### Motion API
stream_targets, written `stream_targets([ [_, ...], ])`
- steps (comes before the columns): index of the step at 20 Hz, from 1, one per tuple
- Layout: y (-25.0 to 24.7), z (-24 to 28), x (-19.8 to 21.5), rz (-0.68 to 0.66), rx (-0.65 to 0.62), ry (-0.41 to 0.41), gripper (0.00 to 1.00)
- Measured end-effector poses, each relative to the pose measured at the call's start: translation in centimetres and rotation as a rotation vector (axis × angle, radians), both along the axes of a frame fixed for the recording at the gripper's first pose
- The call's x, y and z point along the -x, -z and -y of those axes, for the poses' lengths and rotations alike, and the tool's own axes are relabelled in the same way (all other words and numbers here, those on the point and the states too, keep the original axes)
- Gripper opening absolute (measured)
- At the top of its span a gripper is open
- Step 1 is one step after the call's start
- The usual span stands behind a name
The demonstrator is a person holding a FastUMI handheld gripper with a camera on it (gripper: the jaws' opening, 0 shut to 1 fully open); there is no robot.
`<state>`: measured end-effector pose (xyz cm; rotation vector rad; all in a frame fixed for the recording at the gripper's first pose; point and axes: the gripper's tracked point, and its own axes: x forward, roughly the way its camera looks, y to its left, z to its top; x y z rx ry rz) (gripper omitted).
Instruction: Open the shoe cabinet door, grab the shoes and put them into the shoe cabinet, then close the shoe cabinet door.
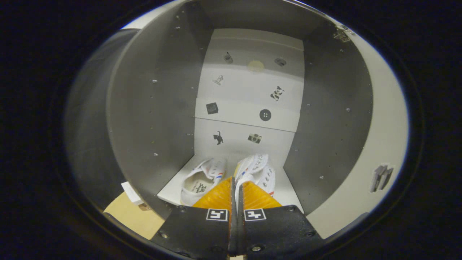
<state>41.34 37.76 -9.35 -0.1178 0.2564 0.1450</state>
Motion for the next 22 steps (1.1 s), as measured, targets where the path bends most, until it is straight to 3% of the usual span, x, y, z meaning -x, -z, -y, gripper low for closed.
stream_targets([
  [6, 2.3, 0.7, -4.9, -0.031, 0.021, -0.007, 0.04],
  [14, 6.4, -1.3, -5.6, -0.128, 0.020, -0.066, 0.04],
  [21, 5.5, -0.8, -4.2, -0.090, 0.018, -0.029, 0.14],
  [22, 4.9, -0.7, -3.9, -0.065, 0.028, -0.019, 0.29],
])
